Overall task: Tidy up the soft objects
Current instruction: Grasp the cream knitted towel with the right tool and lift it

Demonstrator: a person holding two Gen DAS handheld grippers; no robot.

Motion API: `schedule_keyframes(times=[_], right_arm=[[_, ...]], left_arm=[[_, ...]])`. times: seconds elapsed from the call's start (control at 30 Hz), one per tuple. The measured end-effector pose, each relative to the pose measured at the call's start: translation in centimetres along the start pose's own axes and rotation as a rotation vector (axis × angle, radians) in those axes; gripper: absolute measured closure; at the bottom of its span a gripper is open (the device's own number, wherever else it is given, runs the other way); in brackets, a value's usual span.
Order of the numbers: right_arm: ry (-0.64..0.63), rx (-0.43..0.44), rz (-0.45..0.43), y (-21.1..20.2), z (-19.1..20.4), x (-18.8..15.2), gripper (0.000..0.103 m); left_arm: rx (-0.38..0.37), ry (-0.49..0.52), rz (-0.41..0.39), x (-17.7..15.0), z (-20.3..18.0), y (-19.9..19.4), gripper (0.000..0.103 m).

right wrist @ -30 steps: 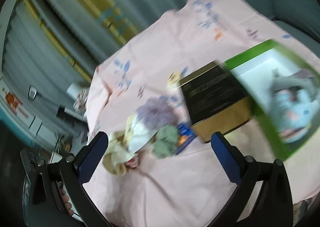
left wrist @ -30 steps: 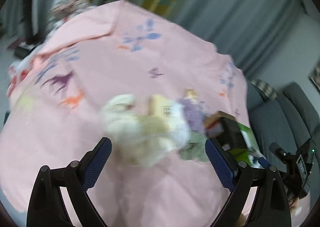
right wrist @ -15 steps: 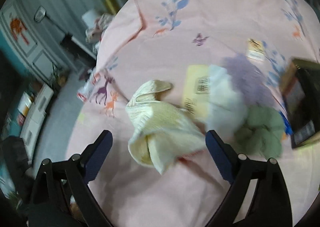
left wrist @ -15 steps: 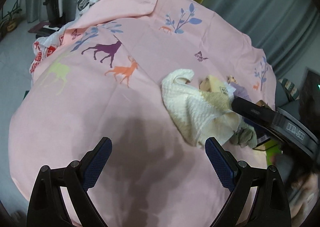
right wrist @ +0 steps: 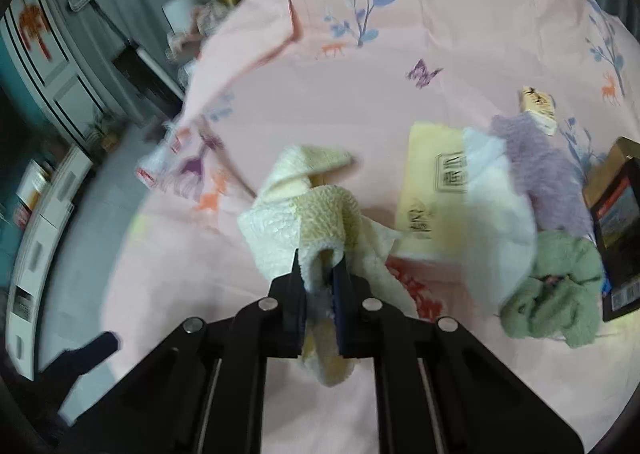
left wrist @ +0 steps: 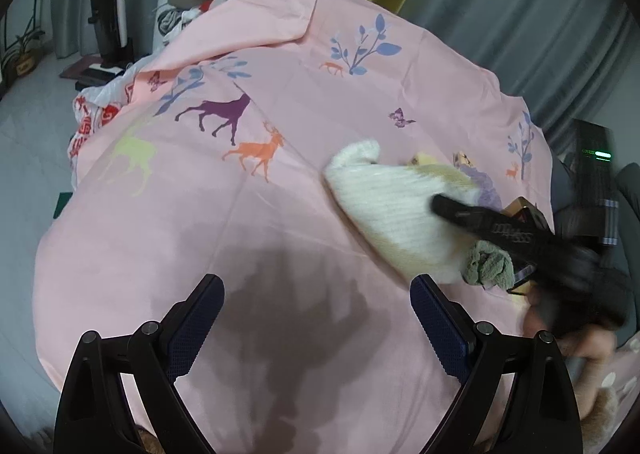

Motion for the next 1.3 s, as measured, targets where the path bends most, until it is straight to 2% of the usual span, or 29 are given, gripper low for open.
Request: schedule_keyframes(times=[0.13,0.3,0.43,0.53,0.57,0.7,0.8,0.9,1.03,1.13,1.23,1.27,1.3], right_arm=[[0.036,0.064,-0.075,-5.5,-2.7,-0.1,0.093],[0.031,0.028,-0.134,-11.5,-6.3,-1.5,0.093],[0.002,-0.038,-0.095,-13.4,-8.8,-3.5,0.092],[-0.023,-0.114,-0.074,-13.0,-9.4,-4.9,0.092],[-0.018,-0.114,-0.064,-12.7,-9.6,-5.1,0.092],[0.001,0.039,0.033,-9.7,-8.7,-6.6,0.092],[0.000,0.122,0.122,-6.5,-7.1,-7.6,0.092],[0.012,0.162,0.194,-3.3,-6.2,-8.5,0.092],[0.037,0.116,0.276,0.4,-6.1,-9.3,0.089],[0.080,0.099,0.302,1.2,-6.7,-9.8,0.081],[0.140,0.115,0.274,-0.5,-8.1,-9.8,0.056],[0.159,0.094,0.248,-1.4,-8.8,-9.8,0.043],[0.171,0.071,0.225,-2.2,-9.4,-9.8,0.035]], left_arm=[[0.001,0.027,-0.005,0.0,-1.0,-0.1,0.008],[-0.020,0.060,-0.002,-0.2,-2.5,-0.1,0.008],[-0.034,0.082,0.011,-0.6,-3.8,0.3,0.008],[-0.050,0.097,0.033,-1.1,-4.7,0.9,0.008],[-0.050,0.101,0.043,-1.3,-5.0,1.2,0.008],[-0.047,0.123,0.079,-2.1,-5.9,2.2,0.008],[-0.041,0.117,0.100,-2.7,-5.7,2.7,0.008],[-0.039,0.092,0.125,-3.1,-5.3,3.3,0.008],[-0.051,0.081,0.170,-4.0,-5.0,4.6,0.008],[-0.081,0.084,0.206,-4.8,-5.2,5.8,0.008],[-0.108,0.088,0.228,-5.4,-5.7,6.9,0.008],[-0.123,0.089,0.232,-5.5,-5.9,7.2,0.009],[-0.132,0.088,0.237,-5.7,-6.0,7.6,0.009]])
Point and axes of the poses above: each gripper's, at about its wrist camera, not at the fingertips, and y roughly the way its jaws point, z to its left, x to its top, the point moved 1 cm from there along y, roughly the way its jaws point, and after that the axes turned 13 degrees about -x, right-handed, at the moved point
